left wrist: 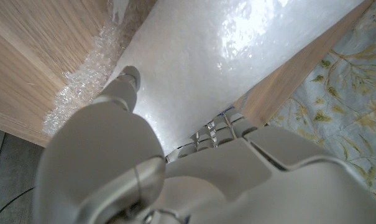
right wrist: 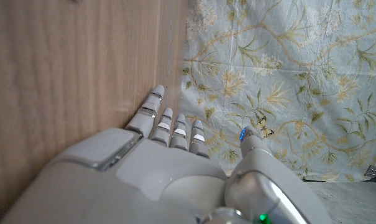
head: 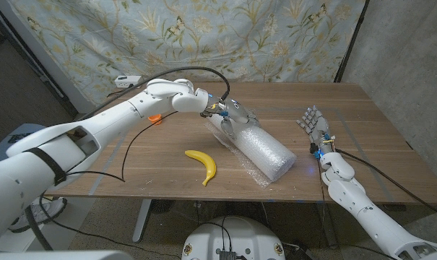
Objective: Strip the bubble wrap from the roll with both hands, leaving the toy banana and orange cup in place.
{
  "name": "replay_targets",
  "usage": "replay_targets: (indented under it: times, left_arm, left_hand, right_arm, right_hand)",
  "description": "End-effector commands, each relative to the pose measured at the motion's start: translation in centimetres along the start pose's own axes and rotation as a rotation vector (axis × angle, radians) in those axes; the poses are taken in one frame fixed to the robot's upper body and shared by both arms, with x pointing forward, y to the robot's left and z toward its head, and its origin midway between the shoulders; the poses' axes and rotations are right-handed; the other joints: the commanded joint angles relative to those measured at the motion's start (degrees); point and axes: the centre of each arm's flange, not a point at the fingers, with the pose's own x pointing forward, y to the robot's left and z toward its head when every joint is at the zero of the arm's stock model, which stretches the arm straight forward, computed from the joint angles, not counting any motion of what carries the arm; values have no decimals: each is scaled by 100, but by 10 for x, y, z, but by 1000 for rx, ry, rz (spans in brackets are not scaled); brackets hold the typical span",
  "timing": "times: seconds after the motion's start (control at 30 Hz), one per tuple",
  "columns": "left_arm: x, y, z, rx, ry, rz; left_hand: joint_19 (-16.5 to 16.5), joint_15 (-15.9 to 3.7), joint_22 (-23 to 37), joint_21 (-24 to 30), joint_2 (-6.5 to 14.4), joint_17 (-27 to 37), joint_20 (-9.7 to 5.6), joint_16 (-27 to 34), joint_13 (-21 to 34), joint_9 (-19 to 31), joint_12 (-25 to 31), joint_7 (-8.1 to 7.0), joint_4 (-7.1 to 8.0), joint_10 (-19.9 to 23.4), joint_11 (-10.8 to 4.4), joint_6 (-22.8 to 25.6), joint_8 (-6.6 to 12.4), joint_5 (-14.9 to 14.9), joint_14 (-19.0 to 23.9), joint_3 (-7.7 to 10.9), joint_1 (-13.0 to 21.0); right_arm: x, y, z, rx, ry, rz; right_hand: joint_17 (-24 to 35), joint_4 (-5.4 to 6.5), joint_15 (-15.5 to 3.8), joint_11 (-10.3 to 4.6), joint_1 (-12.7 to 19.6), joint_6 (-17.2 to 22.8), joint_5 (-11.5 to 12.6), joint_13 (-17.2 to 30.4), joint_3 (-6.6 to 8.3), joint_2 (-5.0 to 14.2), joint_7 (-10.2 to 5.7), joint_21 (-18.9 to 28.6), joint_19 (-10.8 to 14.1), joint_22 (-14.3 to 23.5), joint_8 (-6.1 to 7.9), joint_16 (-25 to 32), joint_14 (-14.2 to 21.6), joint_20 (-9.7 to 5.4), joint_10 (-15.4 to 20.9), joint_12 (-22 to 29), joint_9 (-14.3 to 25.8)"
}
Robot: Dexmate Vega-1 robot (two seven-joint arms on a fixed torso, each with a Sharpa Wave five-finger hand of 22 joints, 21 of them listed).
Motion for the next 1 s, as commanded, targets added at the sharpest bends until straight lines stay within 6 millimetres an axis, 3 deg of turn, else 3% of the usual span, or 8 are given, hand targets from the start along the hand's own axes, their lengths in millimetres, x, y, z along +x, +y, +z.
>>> replay_targets:
  times: [0.03,0.1,0.2,0.4,0.53,0.83,1.0]
  left_arm:
    - [-4,-6,5,-1,41,97]
    - [-4,-7,5,-8,42,109]
    - [-3,-6,5,-9,49,113]
    - [-3,-4,2,-15,69,128]
    - [-5,-5,1,-25,80,126]
    - [-5,-7,0,-49,100,121]
    - [-4,-8,1,-54,104,105]
  left_hand:
    - [307,-135,52,80,22,190,16,284,147,93,313,-37,-8,449,-66,497,234,-9,449,-94,222]
    - [529,-256,72,147,39,303,2,479,245,135,488,47,-10,664,-115,806,381,-8,747,-156,331]
    - [740,-369,93,209,30,437,-13,713,380,188,730,-33,-24,982,-264,1171,566,-13,1065,-248,484]
    - [1137,-633,117,338,23,693,-10,1165,627,277,1104,-63,-19,1436,-402,1514,790,-21,1628,-430,724]
    - [1282,-708,126,383,39,842,-14,1406,774,322,1303,-75,-14,1646,-461,1701,900,-17,1874,-524,862]
    - [1429,-804,134,428,52,1042,-27,1694,968,384,1528,-114,-2,1867,-561,1878,1011,-12,2060,-664,1002]
    - [1419,-760,139,420,45,1134,-16,1732,1072,420,1556,-105,1,1757,-509,1828,1014,-9,1893,-738,1078]
  right_arm:
    - [-10,-18,-28,9,77,-40]
    - [-11,-19,-29,11,82,-41]
    - [-13,-20,-31,13,89,-43]
    - [-16,-22,-32,15,96,-48]
    - [-18,-24,-32,14,99,-51]
    - [-21,-24,-35,18,112,-56]
    - [-23,-25,-37,24,119,-60]
  right_hand:
    - [14,-14,18,4,-19,15,29,29,32,18,-37,24,22,18,34,34,31,34,-7,19,22]
    - [14,-15,16,3,-18,14,29,29,33,18,-38,23,21,18,34,35,31,35,-8,19,22]
    - [15,-13,17,2,-20,12,29,29,34,21,-38,24,22,18,33,37,34,36,-7,19,22]
    - [15,-15,16,3,-18,12,30,29,36,21,-35,26,26,18,34,36,32,32,-11,18,23]
    - [15,-14,14,0,-19,13,30,29,38,23,-39,26,27,18,35,38,36,34,-10,18,23]
    - [16,-14,13,-3,-17,8,32,29,43,28,-33,28,31,18,33,39,34,29,-21,15,23]
    - [18,-11,11,3,-20,14,32,29,43,29,-36,28,30,18,36,43,41,28,-15,17,23]
